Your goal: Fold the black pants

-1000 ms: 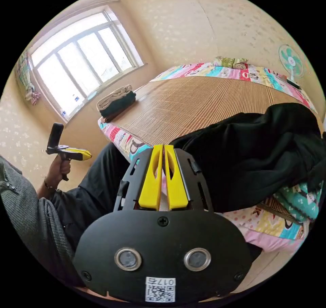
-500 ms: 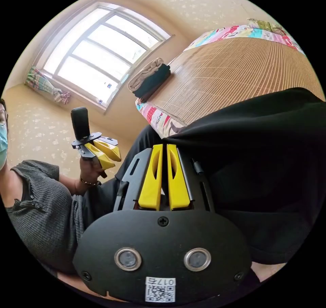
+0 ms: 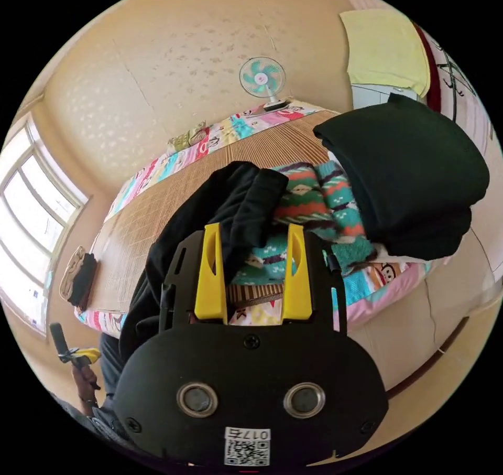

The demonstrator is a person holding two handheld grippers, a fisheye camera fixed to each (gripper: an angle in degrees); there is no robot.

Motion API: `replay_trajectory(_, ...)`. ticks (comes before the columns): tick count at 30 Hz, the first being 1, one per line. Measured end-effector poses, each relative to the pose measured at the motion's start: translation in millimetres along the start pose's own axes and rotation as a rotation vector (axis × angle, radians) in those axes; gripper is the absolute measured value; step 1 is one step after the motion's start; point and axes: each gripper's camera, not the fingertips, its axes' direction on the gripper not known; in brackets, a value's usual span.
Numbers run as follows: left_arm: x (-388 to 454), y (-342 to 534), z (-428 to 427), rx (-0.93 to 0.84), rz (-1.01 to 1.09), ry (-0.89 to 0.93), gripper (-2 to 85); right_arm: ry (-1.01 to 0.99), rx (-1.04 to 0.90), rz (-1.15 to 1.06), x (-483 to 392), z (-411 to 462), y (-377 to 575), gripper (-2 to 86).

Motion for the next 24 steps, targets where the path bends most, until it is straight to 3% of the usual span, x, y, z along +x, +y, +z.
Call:
replay_trajectory(2, 7.6, 1.0, 5.5, -0.020, 0.025, -0.018, 5.3, -0.133, -0.090, -0.018, -5.7, 16.7, -30.9, 7.9)
replay_trajectory(4, 18.3, -3.5, 7.3, -0.042, 0.059, -0.038, 6.0, -0.298, 0.031, -0.155, -41.3, -8.9, -41.3, 4.3)
replay_trajectory(7, 39.3, -26.5, -2.9, -0.025, 0.125, -0.111, 9.5, -0.255, 0.002, -0.386, -129.5, -34.7, -57.1, 2.8)
replay_trajectory(13, 108.4, -103.6, -16.6, 0.159, 0.303, -0.322, 18.8, -0.609, -0.181, -0.855, -286.1, -65.7, -28.7, 2.2)
replay_trajectory(17, 134.9, -148.1, 0.0, 0.258, 0.337, -0.487, 18.5, -0.614, -0.274, -1.105, -352.7, -83.5, 25.6, 2.7)
replay_trajectory(20, 140.1, -163.3, 5.9, 0.290, 0.360, -0.540, 10.7, -0.446, -0.161, -1.046, -338.6, -98.5, 45.5, 3.5)
replay_trajectory(24, 121.7, -170.4, -28.4, 0.360, 0.331, -0.251, 7.4, -0.482, -0.030, -0.761, -253.5, -110.4, 57.0, 5.7)
